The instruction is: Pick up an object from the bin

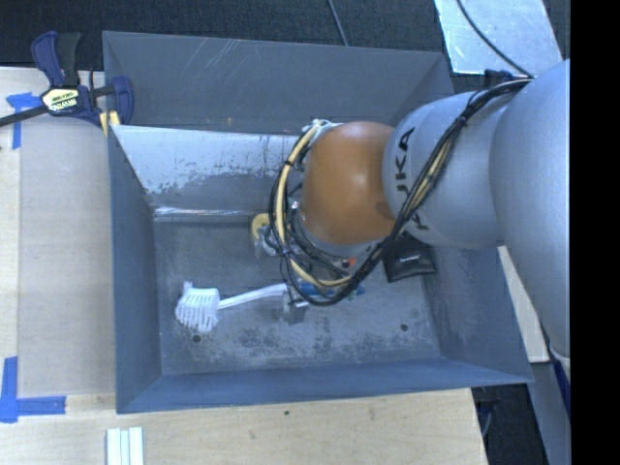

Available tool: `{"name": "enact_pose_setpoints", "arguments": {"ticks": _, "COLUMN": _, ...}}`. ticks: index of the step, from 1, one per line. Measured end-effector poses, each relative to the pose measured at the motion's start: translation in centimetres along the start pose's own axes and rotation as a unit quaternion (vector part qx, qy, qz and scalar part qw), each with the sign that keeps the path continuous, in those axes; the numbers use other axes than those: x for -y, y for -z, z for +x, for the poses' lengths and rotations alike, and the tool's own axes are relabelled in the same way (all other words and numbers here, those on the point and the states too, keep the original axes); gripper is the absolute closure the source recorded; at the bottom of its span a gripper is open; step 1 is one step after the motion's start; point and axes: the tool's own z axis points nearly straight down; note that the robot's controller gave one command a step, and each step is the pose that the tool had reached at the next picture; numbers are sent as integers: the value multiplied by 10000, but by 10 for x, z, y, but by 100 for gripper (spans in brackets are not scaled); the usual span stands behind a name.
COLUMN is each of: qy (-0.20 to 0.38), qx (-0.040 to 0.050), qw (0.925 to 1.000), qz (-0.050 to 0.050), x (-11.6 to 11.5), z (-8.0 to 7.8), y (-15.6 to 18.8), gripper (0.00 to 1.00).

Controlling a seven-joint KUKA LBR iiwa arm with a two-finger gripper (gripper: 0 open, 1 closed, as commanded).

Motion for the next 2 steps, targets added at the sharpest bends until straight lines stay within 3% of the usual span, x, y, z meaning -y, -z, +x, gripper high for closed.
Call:
{"name": "enact_pose_setpoints", "arguments": {"ticks": 1, "qy": 102, "qx": 18, "qw": 9999, "qz": 1, "x": 13, "z": -37, "y": 47, "gripper": 100}}
{"name": "enact_pose_setpoints", "arguments": {"ticks": 2, "qy": 101, "qx": 18, "qw": 9999, "qz": 1, "x": 13, "z": -37, "y": 47, "gripper": 100}}
